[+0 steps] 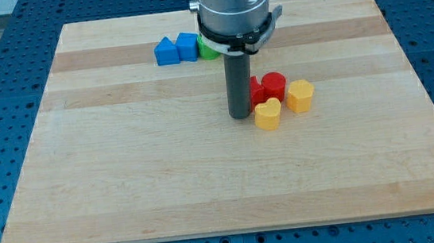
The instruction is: Slightly push the yellow hexagon into the red circle
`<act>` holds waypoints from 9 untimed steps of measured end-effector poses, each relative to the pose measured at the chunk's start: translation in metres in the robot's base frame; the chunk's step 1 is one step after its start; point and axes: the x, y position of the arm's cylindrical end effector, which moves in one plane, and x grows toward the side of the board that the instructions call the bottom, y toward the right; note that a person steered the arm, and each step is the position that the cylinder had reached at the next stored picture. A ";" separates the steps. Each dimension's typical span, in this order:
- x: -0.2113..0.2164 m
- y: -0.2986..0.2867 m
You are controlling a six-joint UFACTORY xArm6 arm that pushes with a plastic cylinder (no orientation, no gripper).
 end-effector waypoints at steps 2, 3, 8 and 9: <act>0.043 -0.002; 0.075 0.006; 0.021 0.105; 0.018 0.105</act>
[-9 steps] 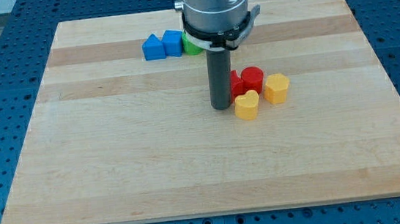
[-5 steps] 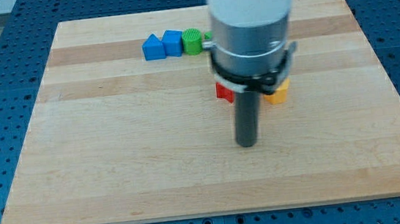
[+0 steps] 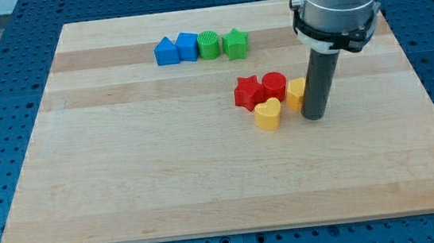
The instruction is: Slightly push the yellow hexagon into the red circle
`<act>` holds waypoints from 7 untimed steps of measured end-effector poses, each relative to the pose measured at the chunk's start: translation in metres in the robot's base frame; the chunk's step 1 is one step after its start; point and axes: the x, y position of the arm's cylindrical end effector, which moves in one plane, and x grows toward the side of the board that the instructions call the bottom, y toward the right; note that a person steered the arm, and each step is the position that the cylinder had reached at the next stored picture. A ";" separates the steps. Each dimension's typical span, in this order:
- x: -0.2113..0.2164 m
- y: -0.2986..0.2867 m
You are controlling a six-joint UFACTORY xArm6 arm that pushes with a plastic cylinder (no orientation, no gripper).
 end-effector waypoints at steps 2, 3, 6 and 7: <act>0.015 -0.001; 0.004 -0.001; -0.010 -0.001; 0.011 -0.004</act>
